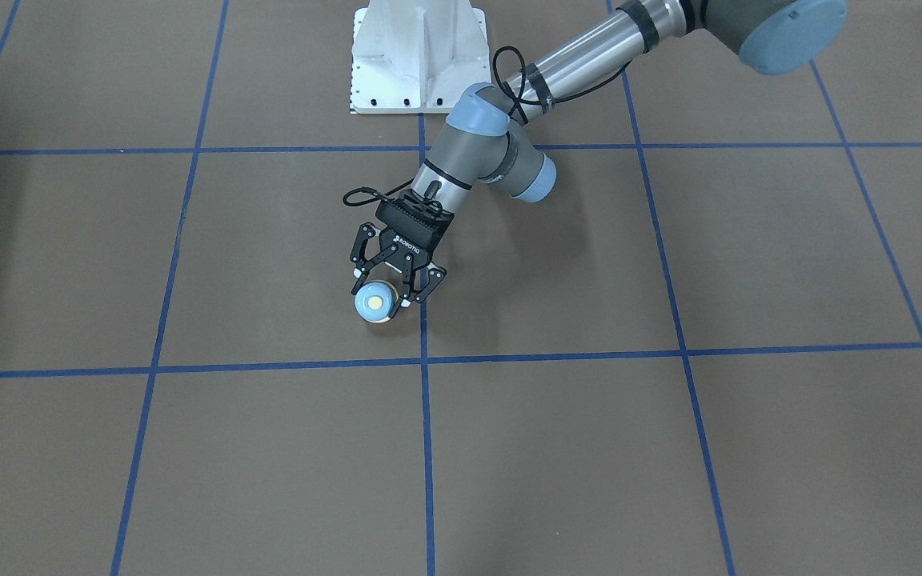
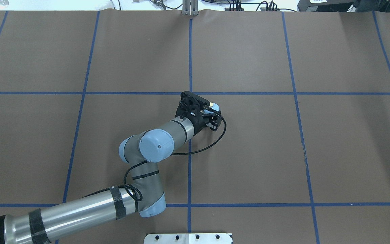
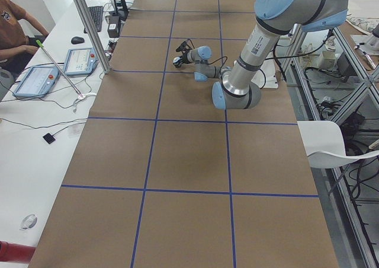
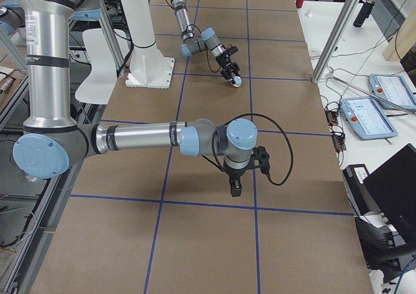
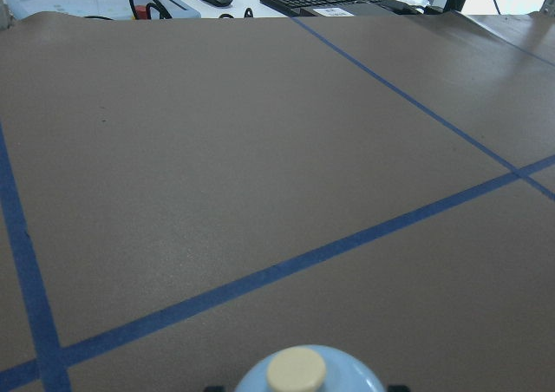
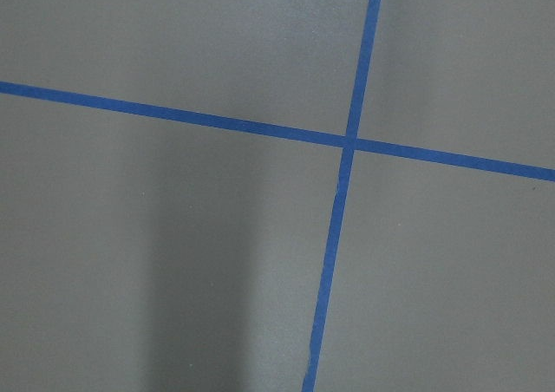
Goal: Place and press bell with both arms
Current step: 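Lower the blue bell onto the table with the left gripper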
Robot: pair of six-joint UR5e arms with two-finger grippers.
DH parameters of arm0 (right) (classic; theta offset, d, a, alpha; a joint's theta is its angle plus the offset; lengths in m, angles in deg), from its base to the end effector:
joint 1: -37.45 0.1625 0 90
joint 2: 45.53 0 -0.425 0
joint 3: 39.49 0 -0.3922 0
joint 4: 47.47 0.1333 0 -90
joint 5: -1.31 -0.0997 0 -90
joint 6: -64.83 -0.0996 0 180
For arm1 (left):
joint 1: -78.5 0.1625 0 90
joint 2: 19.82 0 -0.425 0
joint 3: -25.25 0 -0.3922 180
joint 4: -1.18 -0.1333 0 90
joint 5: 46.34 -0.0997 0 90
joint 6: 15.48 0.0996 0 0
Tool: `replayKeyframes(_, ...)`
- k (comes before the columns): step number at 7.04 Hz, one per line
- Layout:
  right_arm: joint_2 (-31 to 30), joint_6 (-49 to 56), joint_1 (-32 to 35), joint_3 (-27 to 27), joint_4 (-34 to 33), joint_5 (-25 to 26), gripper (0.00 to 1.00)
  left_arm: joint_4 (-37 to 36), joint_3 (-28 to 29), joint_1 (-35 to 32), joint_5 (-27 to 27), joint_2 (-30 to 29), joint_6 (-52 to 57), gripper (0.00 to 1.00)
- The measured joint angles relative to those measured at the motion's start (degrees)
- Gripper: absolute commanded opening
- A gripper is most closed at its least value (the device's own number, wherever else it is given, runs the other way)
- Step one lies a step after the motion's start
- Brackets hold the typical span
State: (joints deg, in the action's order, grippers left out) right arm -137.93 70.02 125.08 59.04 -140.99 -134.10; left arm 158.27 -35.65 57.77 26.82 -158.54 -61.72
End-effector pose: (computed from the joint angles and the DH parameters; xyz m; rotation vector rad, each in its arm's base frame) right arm 0.0427 -0.4771 0.6106 0.0627 -0.7918 -0.1430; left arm 0.6812 -0.4312 0.2171 0.9981 1.1419 0.0995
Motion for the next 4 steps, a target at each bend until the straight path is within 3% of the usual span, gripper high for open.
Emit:
replayKeyframes(1,-0.1,0.0,0.0,0.0,0.0,0.0,1.00,0.0,0.0,-0.1,0.1,0.2,0.0,0.43)
replayKeyframes(3,-0.4,0.0,0.0,0.0,0.0,0.0,1.00,0.0,0.0,0.0,0.1,0.4,0.0,1.00)
replayKeyframes(4,-0.4,0.0,0.0,0.1,0.0,0.0,1.00,0.0,-0.1,0.0,0.0,0.4,0.0,1.00)
